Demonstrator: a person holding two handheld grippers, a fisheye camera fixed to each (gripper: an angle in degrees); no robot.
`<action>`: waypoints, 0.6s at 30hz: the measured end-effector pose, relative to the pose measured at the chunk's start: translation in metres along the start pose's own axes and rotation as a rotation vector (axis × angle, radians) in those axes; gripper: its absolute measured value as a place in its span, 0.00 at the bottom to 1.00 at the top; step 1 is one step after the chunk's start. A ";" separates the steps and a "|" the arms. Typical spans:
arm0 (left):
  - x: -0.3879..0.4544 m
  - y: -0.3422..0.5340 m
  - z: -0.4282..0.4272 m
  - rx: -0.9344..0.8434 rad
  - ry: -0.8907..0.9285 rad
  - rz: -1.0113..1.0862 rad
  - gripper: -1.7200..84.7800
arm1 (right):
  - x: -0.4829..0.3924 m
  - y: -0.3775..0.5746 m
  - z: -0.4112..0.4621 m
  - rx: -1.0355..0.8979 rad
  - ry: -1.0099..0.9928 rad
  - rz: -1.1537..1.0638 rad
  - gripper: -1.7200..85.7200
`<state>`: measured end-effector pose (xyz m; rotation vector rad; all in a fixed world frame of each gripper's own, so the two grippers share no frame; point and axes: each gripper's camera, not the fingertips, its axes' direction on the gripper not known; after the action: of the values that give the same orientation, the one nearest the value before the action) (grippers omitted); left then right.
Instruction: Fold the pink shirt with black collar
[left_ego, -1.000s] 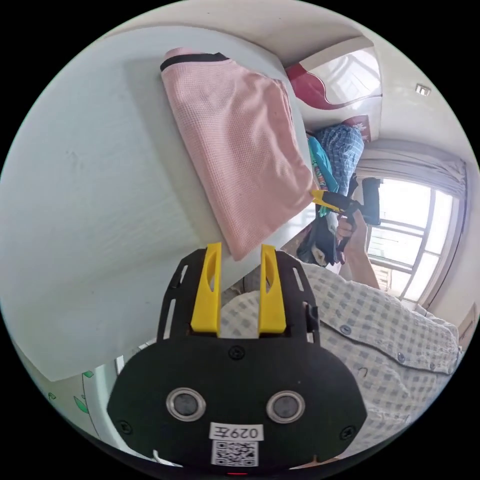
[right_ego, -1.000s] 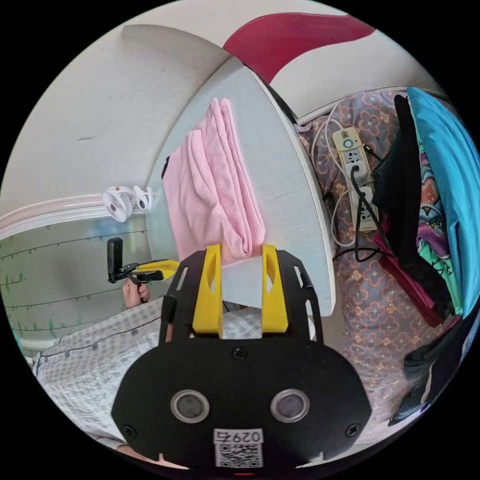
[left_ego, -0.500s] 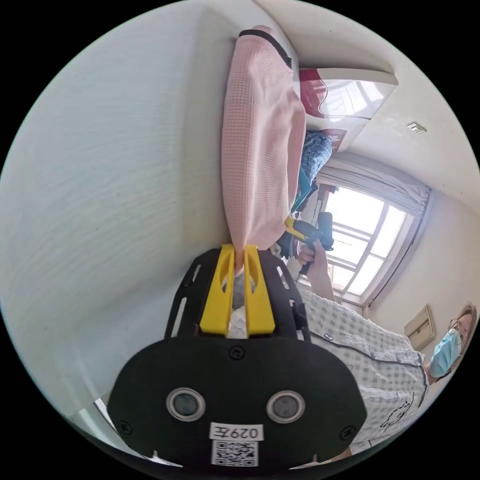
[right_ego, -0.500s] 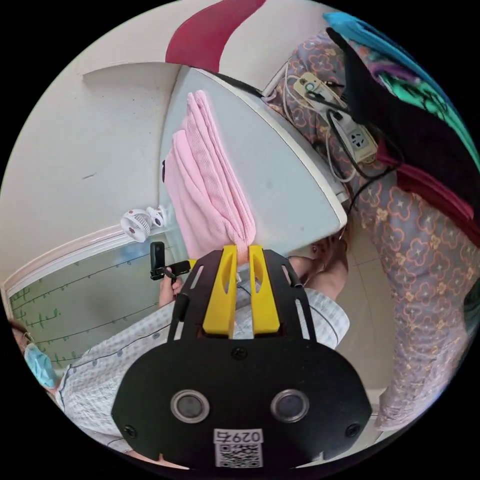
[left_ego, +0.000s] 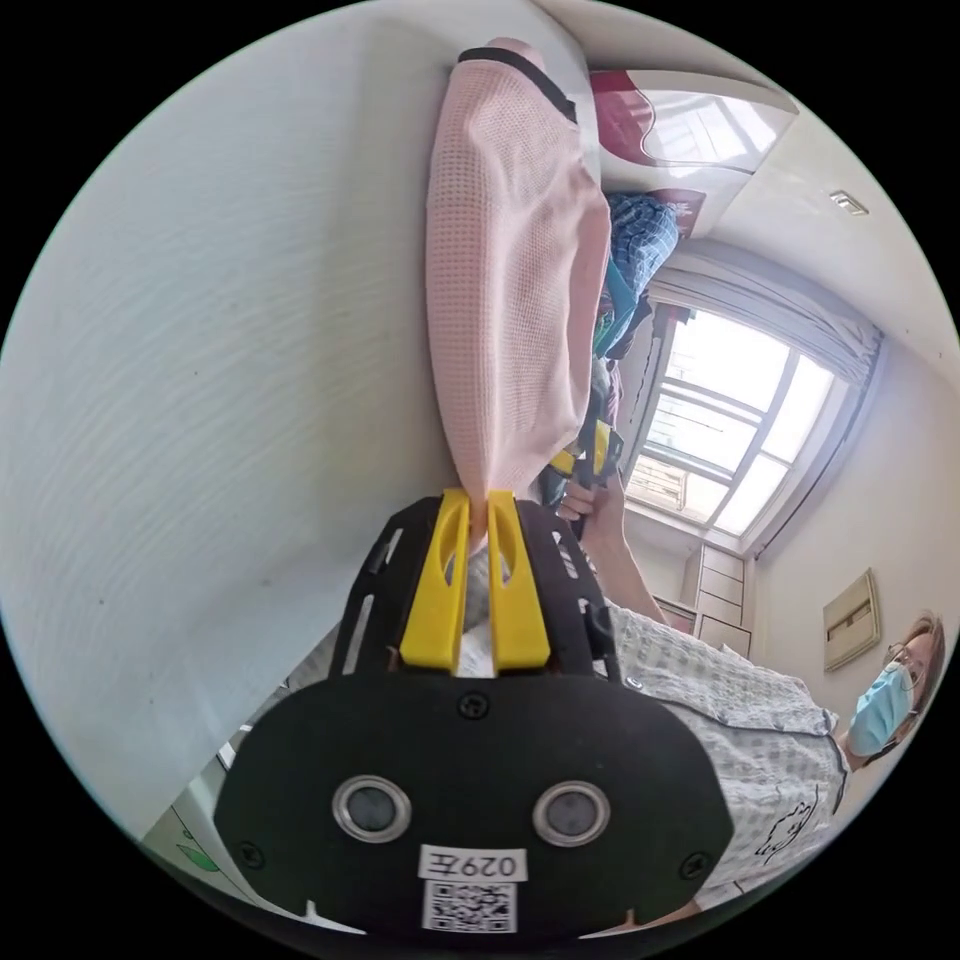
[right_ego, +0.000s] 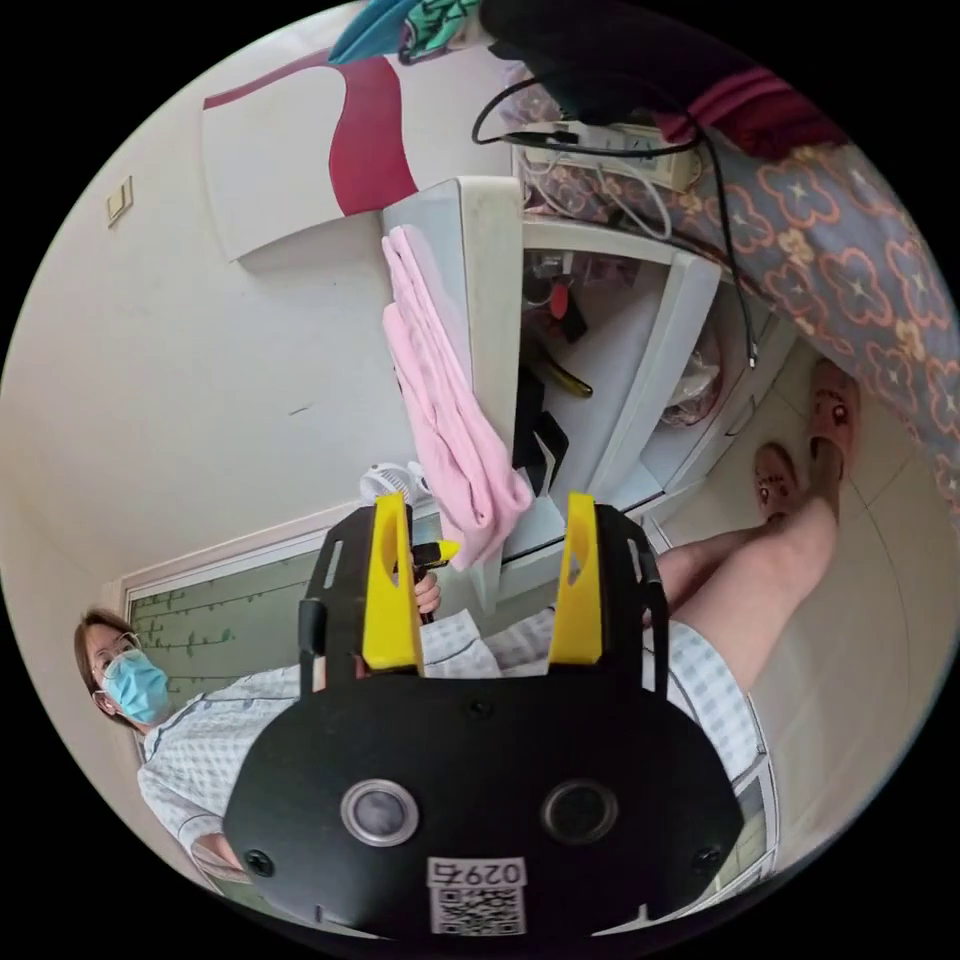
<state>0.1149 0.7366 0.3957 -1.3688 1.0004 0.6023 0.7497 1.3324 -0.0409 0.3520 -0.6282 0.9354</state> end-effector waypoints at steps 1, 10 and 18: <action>0.001 -0.001 0.002 0.005 0.008 0.017 0.06 | -0.010 0.001 -0.005 0.001 -0.007 -0.020 0.08; -0.023 0.018 0.037 0.132 0.233 -0.039 0.21 | -0.057 0.022 -0.078 -0.072 -0.105 0.100 0.04; -0.002 0.026 0.115 0.224 0.508 -0.086 0.02 | -0.139 0.031 -0.145 -0.182 -0.336 0.091 0.02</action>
<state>0.1179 0.8525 0.3737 -1.3831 1.3592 0.0659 0.7137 1.3394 -0.2406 0.3219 -1.0375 0.9048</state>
